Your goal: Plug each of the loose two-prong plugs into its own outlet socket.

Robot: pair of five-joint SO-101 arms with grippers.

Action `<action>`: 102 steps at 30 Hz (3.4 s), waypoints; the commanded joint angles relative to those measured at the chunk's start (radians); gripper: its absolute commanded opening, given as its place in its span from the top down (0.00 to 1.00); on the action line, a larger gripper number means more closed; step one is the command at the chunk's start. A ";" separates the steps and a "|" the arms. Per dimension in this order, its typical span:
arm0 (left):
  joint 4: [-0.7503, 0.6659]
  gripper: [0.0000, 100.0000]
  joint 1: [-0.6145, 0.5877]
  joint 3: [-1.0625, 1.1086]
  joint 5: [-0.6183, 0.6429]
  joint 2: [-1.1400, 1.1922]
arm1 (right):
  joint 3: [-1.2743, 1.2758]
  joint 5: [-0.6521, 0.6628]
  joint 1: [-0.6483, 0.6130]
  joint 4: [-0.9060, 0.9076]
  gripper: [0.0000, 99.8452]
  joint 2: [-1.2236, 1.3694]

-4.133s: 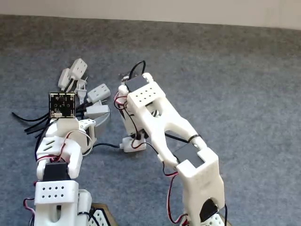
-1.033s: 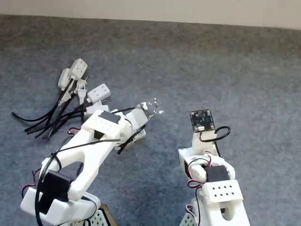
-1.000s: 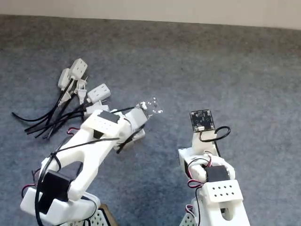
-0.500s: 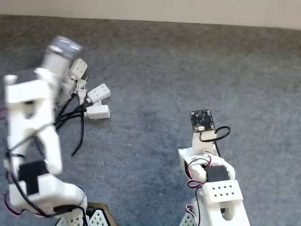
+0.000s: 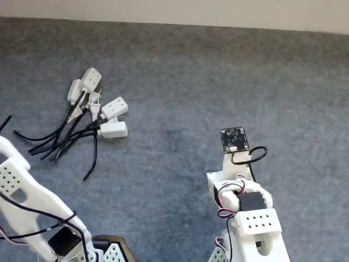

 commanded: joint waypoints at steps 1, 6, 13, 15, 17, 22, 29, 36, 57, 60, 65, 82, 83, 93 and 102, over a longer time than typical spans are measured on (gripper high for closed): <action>0.038 1.00 -0.071 -0.366 -0.040 0.217 | -0.004 0.009 0.013 -0.018 0.77 -0.015; 0.015 0.97 -0.102 -0.429 -0.035 0.318 | -0.005 0.009 0.008 -0.018 0.77 -0.015; 0.107 0.66 -0.079 -0.430 -0.034 0.309 | -0.005 0.009 0.008 -0.018 0.77 -0.015; 0.150 0.66 -0.071 -0.430 -0.032 0.277 | -0.005 0.009 0.008 -0.018 0.77 -0.015; 0.196 0.66 -0.061 -0.430 0.006 0.232 | -0.007 0.009 0.008 -0.018 0.77 -0.015; 0.229 0.66 -0.050 -0.430 0.164 0.064 | -0.007 0.009 0.008 -0.018 0.77 -0.015; 0.229 0.66 -0.030 -0.430 0.295 -0.170 | -0.007 0.009 0.008 -0.018 0.77 -0.015; 0.258 0.66 0.130 -0.421 0.293 -0.277 | -0.007 0.009 0.010 -0.015 0.77 -0.015; 0.103 0.73 0.720 0.598 0.190 -0.572 | -0.010 0.009 0.012 -0.012 0.77 -0.015; 0.072 0.73 0.734 0.650 0.193 -0.507 | -0.010 0.009 0.012 -0.012 0.77 -0.015; 0.023 0.72 0.737 0.670 0.190 -0.418 | -0.010 0.009 0.008 -0.012 0.77 -0.015; -0.150 0.82 0.814 0.667 0.091 -0.251 | -0.010 0.009 0.008 -0.012 0.77 -0.015; -0.149 0.85 0.806 0.667 0.074 -0.251 | -0.010 0.009 0.008 -0.012 0.77 -0.015; -0.150 0.75 0.742 0.593 0.071 -0.245 | -0.010 0.009 0.007 -0.012 0.77 -0.015; -0.150 0.75 0.719 0.558 0.071 -0.242 | -0.010 0.009 0.007 -0.012 0.77 -0.015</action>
